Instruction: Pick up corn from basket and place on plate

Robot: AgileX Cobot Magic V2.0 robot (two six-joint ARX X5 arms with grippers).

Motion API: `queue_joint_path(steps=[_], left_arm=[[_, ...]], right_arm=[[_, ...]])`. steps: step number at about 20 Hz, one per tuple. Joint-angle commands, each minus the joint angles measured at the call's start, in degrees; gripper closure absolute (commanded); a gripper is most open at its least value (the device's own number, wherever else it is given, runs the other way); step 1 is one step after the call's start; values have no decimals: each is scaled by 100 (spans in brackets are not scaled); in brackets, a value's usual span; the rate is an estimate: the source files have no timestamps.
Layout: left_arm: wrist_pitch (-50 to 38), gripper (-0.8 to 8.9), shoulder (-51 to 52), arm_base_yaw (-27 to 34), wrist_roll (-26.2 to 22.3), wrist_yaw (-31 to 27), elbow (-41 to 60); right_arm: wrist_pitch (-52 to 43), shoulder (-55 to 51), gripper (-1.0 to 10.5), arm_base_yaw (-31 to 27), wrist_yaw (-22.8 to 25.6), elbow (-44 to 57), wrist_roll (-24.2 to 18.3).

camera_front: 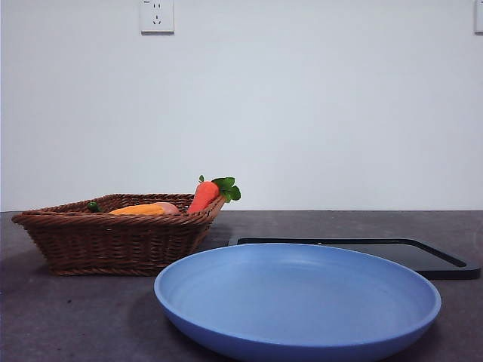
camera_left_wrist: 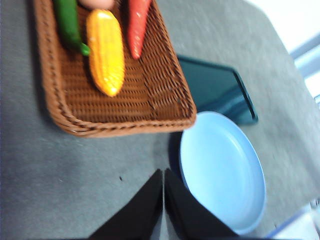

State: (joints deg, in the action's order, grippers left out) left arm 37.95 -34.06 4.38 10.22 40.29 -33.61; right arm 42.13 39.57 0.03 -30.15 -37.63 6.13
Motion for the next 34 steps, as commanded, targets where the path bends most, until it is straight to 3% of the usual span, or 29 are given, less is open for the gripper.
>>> queue_joint_path(steps=[1,8,13,23,34], left_arm=[[254,806,-391,-212,-586,20,-409],[424,793,-828,-619,-931,15,-625],[354,408,-828,-619,-846,15,-660],[306,400,-828,-619,-761,17,-662],[278,400,-828,-619,-761,17,-662]], right_arm=[[197,396,945,378,20,-382,-540],[306,874,943,1104,319,-560,-682],[289,868,669,1104,319,-560,-605],[85,1241,663,1126,295,-557,-323],[-1405,3801,664,1751,304,-560,-98]])
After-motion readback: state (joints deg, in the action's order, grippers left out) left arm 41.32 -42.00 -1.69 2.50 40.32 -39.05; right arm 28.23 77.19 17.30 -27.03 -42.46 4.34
